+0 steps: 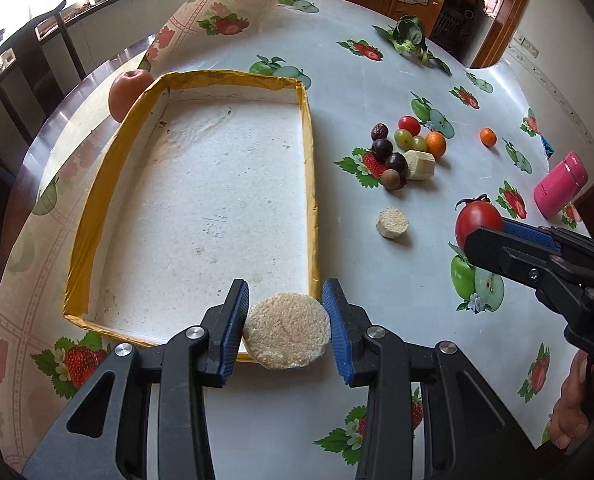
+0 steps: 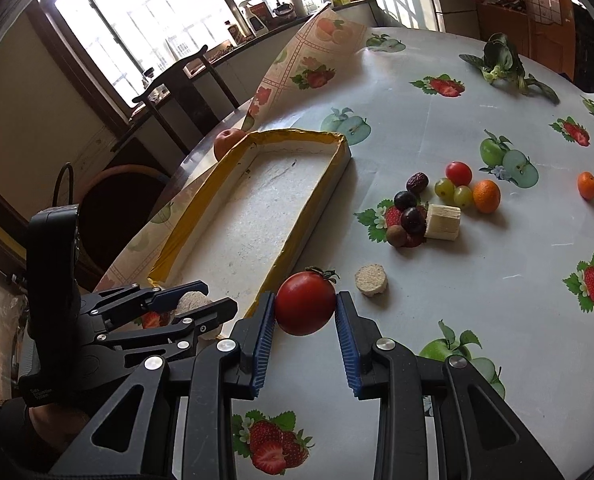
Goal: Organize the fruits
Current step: 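Carry the cake slice into the tray and open the left tool while the right tool releases the tomato there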
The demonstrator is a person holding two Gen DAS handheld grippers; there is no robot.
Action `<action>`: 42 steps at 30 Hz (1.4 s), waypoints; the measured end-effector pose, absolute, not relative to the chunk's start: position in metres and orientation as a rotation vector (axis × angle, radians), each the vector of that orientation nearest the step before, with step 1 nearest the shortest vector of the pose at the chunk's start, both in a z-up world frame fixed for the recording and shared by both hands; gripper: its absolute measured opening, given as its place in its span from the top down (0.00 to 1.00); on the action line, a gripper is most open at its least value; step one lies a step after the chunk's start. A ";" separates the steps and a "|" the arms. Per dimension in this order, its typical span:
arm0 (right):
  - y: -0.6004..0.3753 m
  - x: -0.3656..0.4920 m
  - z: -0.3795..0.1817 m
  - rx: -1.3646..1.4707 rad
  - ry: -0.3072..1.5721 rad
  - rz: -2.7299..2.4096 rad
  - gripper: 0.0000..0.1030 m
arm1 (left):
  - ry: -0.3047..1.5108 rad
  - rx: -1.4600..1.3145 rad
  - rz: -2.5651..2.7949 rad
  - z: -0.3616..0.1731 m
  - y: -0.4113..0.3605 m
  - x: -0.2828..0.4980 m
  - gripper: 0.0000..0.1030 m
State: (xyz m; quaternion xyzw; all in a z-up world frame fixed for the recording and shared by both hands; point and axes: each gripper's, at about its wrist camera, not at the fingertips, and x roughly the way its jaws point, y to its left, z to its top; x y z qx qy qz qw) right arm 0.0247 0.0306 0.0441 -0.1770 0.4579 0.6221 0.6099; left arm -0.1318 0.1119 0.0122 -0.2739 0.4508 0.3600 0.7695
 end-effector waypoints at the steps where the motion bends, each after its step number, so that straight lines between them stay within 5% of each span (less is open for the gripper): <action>1: 0.033 0.021 0.044 -0.413 1.056 1.445 0.70 | 0.976 -0.597 0.789 0.012 0.115 -0.136 0.65; 42: 0.142 -0.094 -0.040 -0.754 1.132 1.626 0.70 | 1.073 -0.715 0.912 -0.049 0.202 -0.172 0.65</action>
